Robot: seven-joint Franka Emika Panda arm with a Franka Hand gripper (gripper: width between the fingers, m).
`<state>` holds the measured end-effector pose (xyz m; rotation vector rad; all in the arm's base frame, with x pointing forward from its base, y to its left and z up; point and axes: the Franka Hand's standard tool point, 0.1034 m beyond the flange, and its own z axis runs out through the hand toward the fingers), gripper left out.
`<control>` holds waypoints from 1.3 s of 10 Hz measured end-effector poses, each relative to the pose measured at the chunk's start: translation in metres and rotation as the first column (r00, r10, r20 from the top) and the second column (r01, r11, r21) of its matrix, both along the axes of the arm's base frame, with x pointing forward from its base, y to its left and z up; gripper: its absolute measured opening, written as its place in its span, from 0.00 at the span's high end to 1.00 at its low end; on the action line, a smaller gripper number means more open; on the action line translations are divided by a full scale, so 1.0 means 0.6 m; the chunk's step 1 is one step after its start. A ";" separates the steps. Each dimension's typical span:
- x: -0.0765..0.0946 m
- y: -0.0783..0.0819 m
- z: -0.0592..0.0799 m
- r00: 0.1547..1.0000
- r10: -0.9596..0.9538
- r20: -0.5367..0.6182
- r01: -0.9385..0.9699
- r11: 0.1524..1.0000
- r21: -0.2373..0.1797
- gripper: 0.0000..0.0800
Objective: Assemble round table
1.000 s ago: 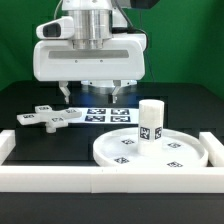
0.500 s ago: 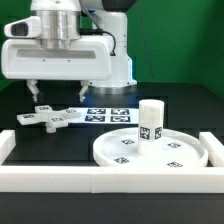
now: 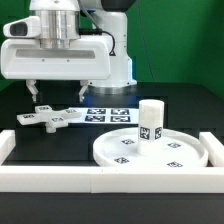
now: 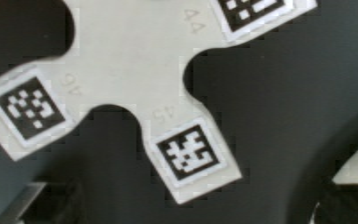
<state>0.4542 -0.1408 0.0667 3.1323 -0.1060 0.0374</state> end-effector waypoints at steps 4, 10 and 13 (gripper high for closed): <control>-0.021 -0.014 -0.016 0.999 -0.048 -0.014 0.048 0.999 0.007 0.19; -0.023 -0.014 -0.022 0.999 -0.052 -0.003 0.052 0.999 -0.003 0.19; -0.034 -0.018 -0.026 0.993 -0.119 -0.002 0.119 0.993 0.009 0.19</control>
Offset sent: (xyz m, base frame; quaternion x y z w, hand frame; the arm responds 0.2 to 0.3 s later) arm 0.0000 0.0000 0.0000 0.0000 0.0000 0.0000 1.0000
